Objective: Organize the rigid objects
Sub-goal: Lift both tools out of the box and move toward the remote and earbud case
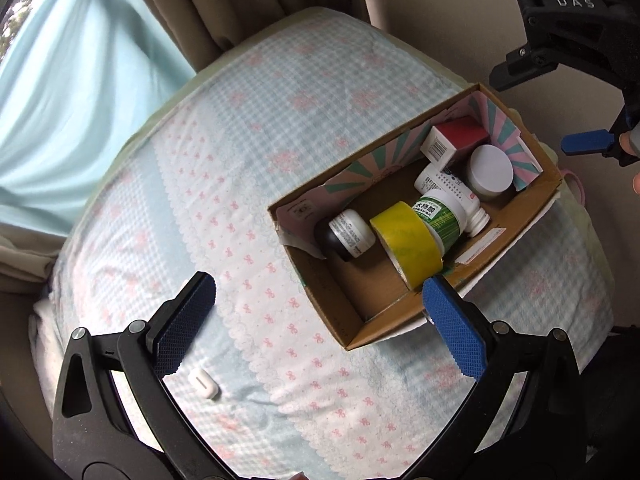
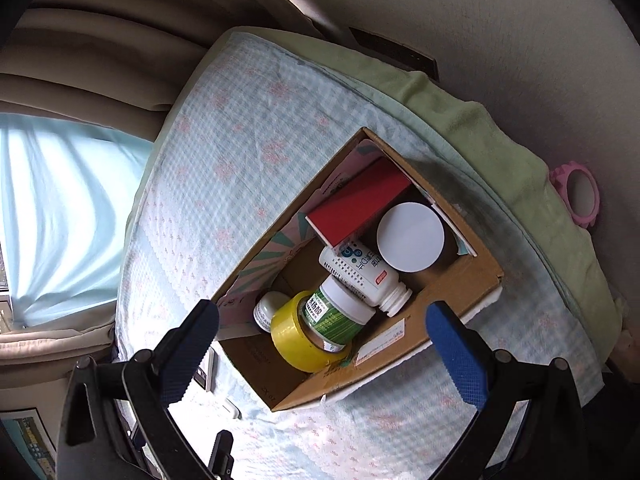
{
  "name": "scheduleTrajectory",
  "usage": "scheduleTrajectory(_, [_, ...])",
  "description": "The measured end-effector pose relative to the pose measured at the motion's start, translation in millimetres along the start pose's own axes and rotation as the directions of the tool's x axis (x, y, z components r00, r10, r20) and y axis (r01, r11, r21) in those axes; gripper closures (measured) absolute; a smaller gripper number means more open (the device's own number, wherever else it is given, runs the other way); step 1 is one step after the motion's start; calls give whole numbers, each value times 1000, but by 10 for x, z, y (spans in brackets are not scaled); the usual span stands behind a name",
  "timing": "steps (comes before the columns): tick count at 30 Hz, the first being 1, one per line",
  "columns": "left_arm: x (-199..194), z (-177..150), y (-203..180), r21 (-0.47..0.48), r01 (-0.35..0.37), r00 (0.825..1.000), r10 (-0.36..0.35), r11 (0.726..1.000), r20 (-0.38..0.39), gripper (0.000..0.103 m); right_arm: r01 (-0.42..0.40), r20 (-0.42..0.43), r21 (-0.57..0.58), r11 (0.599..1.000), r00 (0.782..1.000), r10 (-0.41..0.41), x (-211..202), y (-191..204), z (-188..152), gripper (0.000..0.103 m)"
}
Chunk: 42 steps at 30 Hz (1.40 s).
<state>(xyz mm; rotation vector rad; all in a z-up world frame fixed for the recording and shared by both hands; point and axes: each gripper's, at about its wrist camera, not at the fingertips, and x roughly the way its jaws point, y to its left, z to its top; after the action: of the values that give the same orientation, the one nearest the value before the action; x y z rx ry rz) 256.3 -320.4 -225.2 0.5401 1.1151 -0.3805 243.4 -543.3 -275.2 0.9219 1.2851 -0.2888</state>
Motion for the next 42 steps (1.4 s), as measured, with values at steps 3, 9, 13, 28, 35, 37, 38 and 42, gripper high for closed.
scheduleTrajectory(3, [-182,-85,139,-48,7,999,-5,999,34,0,49,17,-52,997,999,-48,-96,86,-108,0])
scheduleTrajectory(9, [-483,-355,443,-145,0,998,9,989,62,0,92,58,-175,980,995,-83,-224,331,-374,0])
scheduleTrajectory(13, [-611,-614,639,-209,-32,998,41,977,42,0,128,62,-278,952,991,-116,-262,560,-617,0])
scheduleTrajectory(28, [-555,-2052,1727,-618,-92,996,67,780,-64,0,151,100,-832,535,987,-123,129,2063,-1611,0])
scheduleTrajectory(35, [-210,-2500,2196,-757,-75,997,27,649,-75,0,27,7,-990,136,989,-145,747,2817,-2032,0])
scheduleTrajectory(37, [-75,-2586,2285,-777,-73,997,17,625,-80,0,-19,-17,-1000,-16,987,-162,944,2982,-2181,0])
scheduleTrajectory(38, [-4,-2629,2323,-785,-74,996,8,615,-87,0,-44,-28,-995,-85,984,-177,1049,3055,-2256,0])
scheduleTrajectory(42, [299,-2797,2438,-820,-75,992,-39,568,-117,2,-115,-33,-926,-359,974,-225,1497,3262,-2581,0])
